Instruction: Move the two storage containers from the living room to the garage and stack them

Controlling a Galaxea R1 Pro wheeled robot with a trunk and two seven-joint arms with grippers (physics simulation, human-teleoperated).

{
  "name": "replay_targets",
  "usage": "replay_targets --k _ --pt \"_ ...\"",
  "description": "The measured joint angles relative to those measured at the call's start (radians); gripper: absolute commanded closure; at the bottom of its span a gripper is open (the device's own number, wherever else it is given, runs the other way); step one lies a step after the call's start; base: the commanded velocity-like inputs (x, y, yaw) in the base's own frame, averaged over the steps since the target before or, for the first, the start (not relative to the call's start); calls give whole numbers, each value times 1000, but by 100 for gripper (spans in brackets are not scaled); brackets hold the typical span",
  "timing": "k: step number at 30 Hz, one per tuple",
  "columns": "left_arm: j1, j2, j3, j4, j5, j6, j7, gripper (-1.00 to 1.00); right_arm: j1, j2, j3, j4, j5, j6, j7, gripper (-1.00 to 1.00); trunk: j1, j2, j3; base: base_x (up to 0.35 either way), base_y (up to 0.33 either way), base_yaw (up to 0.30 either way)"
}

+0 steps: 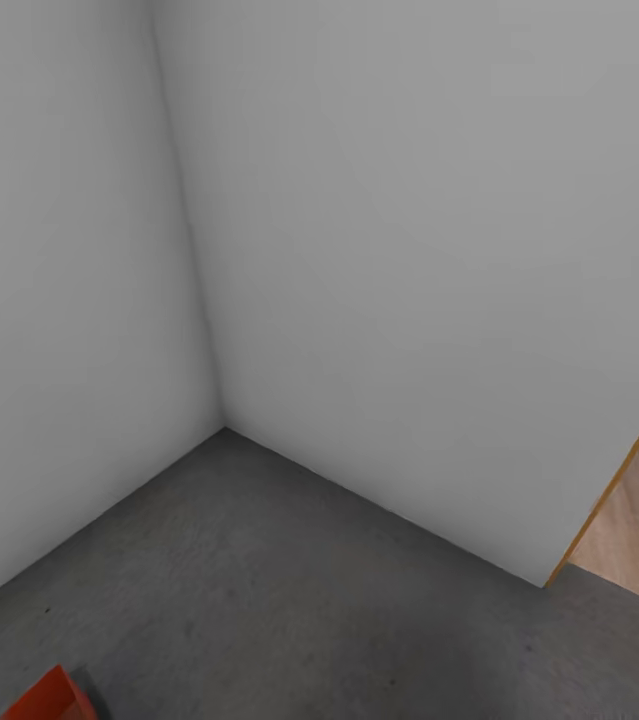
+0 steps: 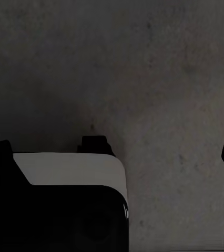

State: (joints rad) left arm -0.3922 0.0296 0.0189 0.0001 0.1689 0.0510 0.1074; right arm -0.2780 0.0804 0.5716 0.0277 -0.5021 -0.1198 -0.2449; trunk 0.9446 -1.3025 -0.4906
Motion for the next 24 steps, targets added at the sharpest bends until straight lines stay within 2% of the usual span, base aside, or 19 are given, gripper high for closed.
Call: replay_targets --k 9,19,22,24 --pt "0 0 0 0 -2 0 0 -100 0 0 0 0 1 1 0 -100 0 0 0 0 0 -239" --pt "0 2 1 0 2 9 1 -100 0 2 0 0 1 4 -1 -100 0 0 0 0 0 -46" --pt "0 -1 1 0 2 12 1 -100 0 1 0 0 1 4 -1 -100 0 0 1 0 0 -183" --pt "0 -13 1 0 2 13 1 -100 0 0 0 0 1 3 0 -100 0 0 2 0 0 -247"
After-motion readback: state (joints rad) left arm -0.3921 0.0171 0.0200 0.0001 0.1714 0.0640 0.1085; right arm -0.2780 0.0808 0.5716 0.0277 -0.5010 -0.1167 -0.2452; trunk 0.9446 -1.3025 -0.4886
